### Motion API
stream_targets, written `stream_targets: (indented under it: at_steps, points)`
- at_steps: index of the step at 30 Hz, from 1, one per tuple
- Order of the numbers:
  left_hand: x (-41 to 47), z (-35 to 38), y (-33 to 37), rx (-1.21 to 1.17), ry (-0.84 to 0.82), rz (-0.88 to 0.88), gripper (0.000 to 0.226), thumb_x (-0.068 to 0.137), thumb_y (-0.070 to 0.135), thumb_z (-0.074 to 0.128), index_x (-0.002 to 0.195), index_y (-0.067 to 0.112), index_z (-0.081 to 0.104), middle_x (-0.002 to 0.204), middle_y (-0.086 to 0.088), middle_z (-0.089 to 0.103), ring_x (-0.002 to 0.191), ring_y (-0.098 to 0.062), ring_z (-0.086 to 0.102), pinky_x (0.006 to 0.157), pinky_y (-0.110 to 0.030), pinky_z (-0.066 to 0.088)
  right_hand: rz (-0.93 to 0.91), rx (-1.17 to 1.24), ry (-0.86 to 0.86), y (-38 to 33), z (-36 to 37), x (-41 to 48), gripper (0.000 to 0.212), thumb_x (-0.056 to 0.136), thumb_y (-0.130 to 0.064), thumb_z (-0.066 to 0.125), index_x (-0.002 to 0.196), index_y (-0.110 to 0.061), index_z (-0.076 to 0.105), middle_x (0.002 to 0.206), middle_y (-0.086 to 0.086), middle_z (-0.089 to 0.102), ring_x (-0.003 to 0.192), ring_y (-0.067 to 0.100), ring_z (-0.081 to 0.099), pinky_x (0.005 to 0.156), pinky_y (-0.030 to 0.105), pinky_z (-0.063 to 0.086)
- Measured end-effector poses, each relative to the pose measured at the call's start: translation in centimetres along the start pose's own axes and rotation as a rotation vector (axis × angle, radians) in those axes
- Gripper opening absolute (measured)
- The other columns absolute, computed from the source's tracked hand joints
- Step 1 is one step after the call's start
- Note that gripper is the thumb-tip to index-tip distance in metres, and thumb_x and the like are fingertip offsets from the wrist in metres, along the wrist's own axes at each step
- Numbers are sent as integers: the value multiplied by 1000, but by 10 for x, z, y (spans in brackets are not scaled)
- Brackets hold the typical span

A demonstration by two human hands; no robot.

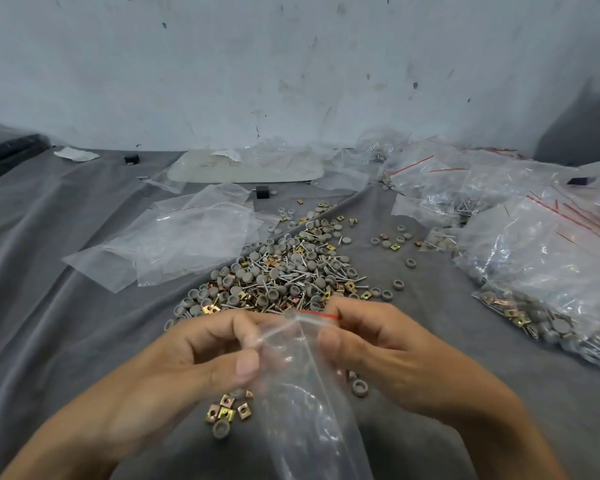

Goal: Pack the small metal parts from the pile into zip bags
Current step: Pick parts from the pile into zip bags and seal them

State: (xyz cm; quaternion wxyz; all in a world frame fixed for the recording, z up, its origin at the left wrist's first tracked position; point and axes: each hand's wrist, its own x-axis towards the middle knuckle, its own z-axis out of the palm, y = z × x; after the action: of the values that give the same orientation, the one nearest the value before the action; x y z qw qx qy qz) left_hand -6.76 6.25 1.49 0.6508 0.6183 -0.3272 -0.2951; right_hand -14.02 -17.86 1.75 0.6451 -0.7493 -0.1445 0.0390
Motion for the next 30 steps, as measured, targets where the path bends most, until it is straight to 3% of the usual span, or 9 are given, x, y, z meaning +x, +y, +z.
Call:
stream_targets:
  at_steps: [4,6,8,10,13,17,22,28,30]
  points:
    - [0,3,6,-81,150,-18,52,58,53,93,72,10,68,125,-10,69,93,-17,73,73,-18,55,-42,-9,66,1,-8,-4,43,93,-55,62,79,-15,66,73,10,64,69,14,57,64,30,45]
    - [3,6,4,70,141,-39,52,67,63,82,75,14,65,126,-3,69,111,-18,69,85,-28,55,-44,4,96,3,-6,-3,42,90,-54,68,83,-13,68,72,10,64,68,18,56,62,40,45]
    - [4,9,1,206,101,-43,52,76,70,69,81,18,63,106,-2,71,99,-21,68,88,-36,48,-22,2,112,6,0,0,31,87,-50,73,85,-19,68,72,12,63,67,23,52,58,51,41]
    - [5,11,0,259,79,-36,50,78,71,67,83,21,63,79,-11,58,74,-25,52,75,-32,41,-8,35,136,8,4,2,24,85,-44,77,91,-23,67,76,6,66,68,21,54,60,48,42]
    - [7,14,-1,240,150,-4,42,71,63,77,81,23,66,70,1,55,66,-12,49,62,-21,41,-20,166,212,9,11,6,25,85,-33,79,104,-25,64,88,3,75,73,11,64,66,30,51]
    - [10,23,-8,140,251,62,65,54,68,87,105,34,65,98,-1,76,82,-13,70,71,-24,55,-41,299,338,12,20,11,45,78,-34,82,118,-19,66,94,8,78,82,14,72,68,24,55]
    - [18,43,-25,-34,254,100,122,46,57,96,147,46,29,140,5,62,124,-19,63,93,-31,56,-154,308,526,11,22,16,39,75,-38,79,108,-18,73,102,12,77,88,19,74,73,30,60]
    - [19,71,-51,121,238,-4,108,54,51,97,134,68,26,131,19,65,118,-7,65,101,-39,50,-276,372,699,5,17,16,42,73,-48,81,108,-25,74,106,6,77,98,21,68,90,42,55]
    - [16,73,-53,206,142,-37,98,62,57,91,136,64,28,128,24,65,117,0,63,100,-33,47,-305,449,712,1,7,12,39,74,-41,79,108,-22,74,105,3,77,96,17,70,87,34,58]
